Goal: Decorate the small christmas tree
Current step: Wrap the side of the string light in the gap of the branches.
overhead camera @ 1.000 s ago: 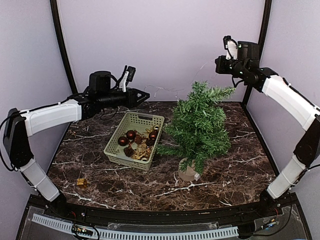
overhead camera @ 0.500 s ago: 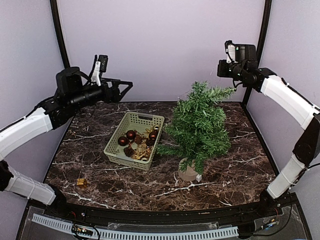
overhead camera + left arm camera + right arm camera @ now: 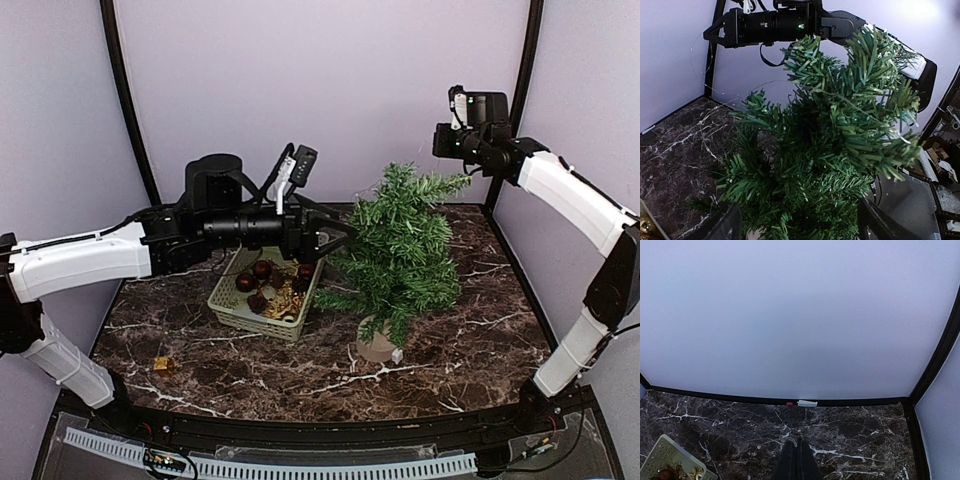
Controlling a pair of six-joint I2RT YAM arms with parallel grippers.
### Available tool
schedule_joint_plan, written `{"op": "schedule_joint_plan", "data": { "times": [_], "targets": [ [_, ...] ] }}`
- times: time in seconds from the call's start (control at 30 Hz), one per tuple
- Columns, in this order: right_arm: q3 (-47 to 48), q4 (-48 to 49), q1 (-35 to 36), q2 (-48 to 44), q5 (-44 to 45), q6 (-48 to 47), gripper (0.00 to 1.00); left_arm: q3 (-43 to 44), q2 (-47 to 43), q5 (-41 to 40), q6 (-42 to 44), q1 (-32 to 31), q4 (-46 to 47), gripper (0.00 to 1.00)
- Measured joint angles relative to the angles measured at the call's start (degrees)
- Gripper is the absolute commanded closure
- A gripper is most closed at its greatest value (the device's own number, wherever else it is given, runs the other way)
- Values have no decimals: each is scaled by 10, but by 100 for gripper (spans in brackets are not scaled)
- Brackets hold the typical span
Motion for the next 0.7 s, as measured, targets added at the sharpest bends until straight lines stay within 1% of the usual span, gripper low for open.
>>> {"op": "schedule_joint_plan", "data": {
  "times": [0.07, 0.17, 0.23, 0.43, 0.6, 0.7],
  "targets": [
    [-6, 1, 0, -2, 0, 1, 100, 5, 16, 10, -8, -4, 8, 19],
    [-16, 1, 0, -4, 0, 2, 100, 18, 32, 23, -16, -10, 17, 28],
    [-19, 2, 0, -5, 0, 3, 100, 24, 38, 32, -21, -14, 27, 31],
    [-26, 3, 0, -5, 0, 4, 100, 18, 32, 33, -23, -22, 49, 32],
    [-27, 4, 0, -9, 0, 4, 100, -30, -21, 17, -22, -23, 53, 33],
    [-27, 4, 0, -12, 0, 4, 100, -42, -46, 15, -22, -25, 54, 32]
  ]
}}
